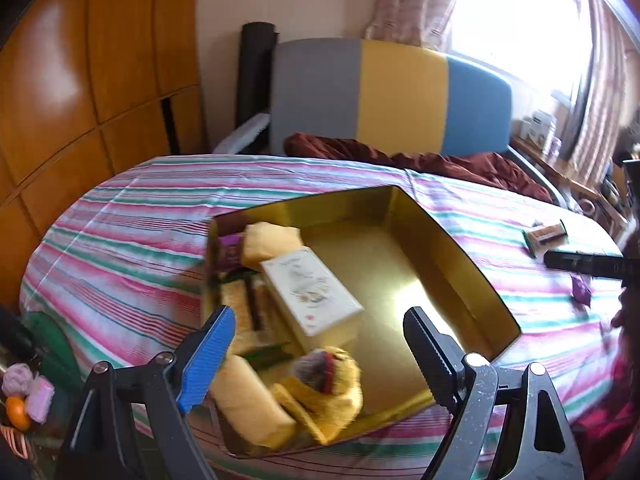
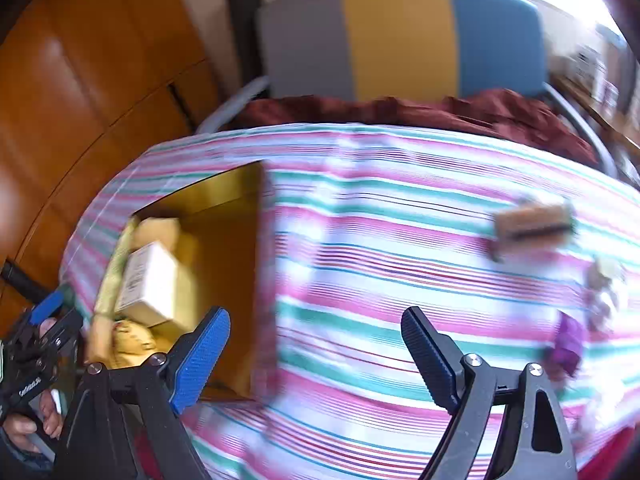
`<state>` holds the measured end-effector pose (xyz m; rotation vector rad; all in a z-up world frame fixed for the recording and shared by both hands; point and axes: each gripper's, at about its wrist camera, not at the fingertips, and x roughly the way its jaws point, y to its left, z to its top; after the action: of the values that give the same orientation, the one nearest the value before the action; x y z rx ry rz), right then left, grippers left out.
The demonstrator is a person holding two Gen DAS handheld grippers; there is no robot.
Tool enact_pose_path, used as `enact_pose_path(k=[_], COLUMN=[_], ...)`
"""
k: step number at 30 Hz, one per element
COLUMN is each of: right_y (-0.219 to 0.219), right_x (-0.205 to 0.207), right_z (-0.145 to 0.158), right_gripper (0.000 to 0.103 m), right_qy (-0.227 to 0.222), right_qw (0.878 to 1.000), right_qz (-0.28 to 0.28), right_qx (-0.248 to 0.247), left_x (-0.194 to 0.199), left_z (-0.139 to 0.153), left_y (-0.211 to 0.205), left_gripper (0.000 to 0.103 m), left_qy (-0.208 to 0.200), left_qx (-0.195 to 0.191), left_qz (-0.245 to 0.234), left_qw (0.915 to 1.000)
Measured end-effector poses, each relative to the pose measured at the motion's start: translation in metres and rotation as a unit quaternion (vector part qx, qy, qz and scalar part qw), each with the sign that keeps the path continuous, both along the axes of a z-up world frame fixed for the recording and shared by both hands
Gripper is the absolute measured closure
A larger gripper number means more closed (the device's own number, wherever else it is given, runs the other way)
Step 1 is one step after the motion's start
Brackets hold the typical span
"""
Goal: Organize objects
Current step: 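Move both tools back from the tray to the remaining items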
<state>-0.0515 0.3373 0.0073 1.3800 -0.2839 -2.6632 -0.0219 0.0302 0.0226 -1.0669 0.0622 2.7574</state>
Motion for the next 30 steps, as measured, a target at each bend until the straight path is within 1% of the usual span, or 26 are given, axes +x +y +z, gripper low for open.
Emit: enact_pose_path(k=[3, 6, 9, 11, 13, 16, 17, 19, 20, 21, 22, 23, 25, 30], right_y=[0.045, 0.094, 0.145, 0.178, 0.212, 0.254, 0.267, 0.288, 0.295, 0.300, 0.303, 0.305, 0.306, 0.303], right_x=[0.010, 0.025, 0.041, 0.053, 0.066, 0.088, 0.096, 0.111, 0.120, 0.127, 0.131, 0.132, 0.129, 0.124], right_z=[0.001, 0.006, 0.012, 0.012, 0.008, -0.002, -0.009, -0.026, -0.027, -0.026, -0.027, -0.028, -0.031, -0.028], right_gripper=[0.014, 0.014, 0.014, 0.014, 0.014, 0.014, 0.014, 0.014, 0.014, 0.014, 0.014, 0.014, 0.014, 0.014], right_qy=[-0.006, -0.004, 0.004, 0.010, 0.015, 0.028, 0.028, 0.033, 0.052, 0.069, 0.076, 0.078, 0.079, 0.087], right_qw=[0.999, 0.995, 0.986, 0.976, 0.963, 0.939, 0.930, 0.904, 0.892, 0.882, 0.875, 0.872, 0.873, 0.877], right_qz=[-0.049, -0.103, -0.166, -0.215, -0.267, -0.333, -0.352, -0.378, -0.391, -0.406, -0.415, -0.414, -0.397, -0.382], right_qx=[-0.001, -0.004, -0.009, -0.023, -0.043, -0.078, -0.105, -0.196, -0.221, -0.230, -0.236, -0.248, -0.271, -0.278], left_x=[0.003, 0.003, 0.005, 0.005, 0.006, 0.008, 0.008, 0.008, 0.008, 0.008, 0.008, 0.007, 0.007, 0.015], left_z=[-0.001, -0.002, 0.000, 0.000, -0.001, -0.002, -0.003, -0.005, -0.007, -0.009, -0.012, -0.014, -0.020, -0.035], left_y=[0.018, 0.035, 0.052, 0.063, 0.075, 0.098, 0.105, 0.122, 0.130, 0.140, 0.150, 0.159, 0.179, 0.223], left_gripper=[0.016, 0.016, 0.016, 0.016, 0.016, 0.017, 0.017, 0.017, 0.018, 0.018, 0.019, 0.021, 0.022, 0.022], left_qy=[-0.002, -0.002, 0.002, 0.001, -0.001, -0.001, -0.002, -0.004, -0.004, -0.007, -0.012, -0.018, -0.031, -0.047], left_qx=[-0.006, -0.011, -0.014, -0.014, -0.012, -0.018, -0.020, -0.023, -0.023, -0.024, -0.025, -0.025, -0.021, -0.030], left_qz=[-0.021, -0.040, -0.060, -0.074, -0.090, -0.116, -0.125, -0.143, -0.152, -0.161, -0.170, -0.178, -0.197, -0.238], left_qw=[0.9998, 0.9991, 0.9981, 0.9972, 0.9958, 0.9930, 0.9920, 0.9894, 0.9882, 0.9867, 0.9850, 0.9836, 0.9796, 0.9697])
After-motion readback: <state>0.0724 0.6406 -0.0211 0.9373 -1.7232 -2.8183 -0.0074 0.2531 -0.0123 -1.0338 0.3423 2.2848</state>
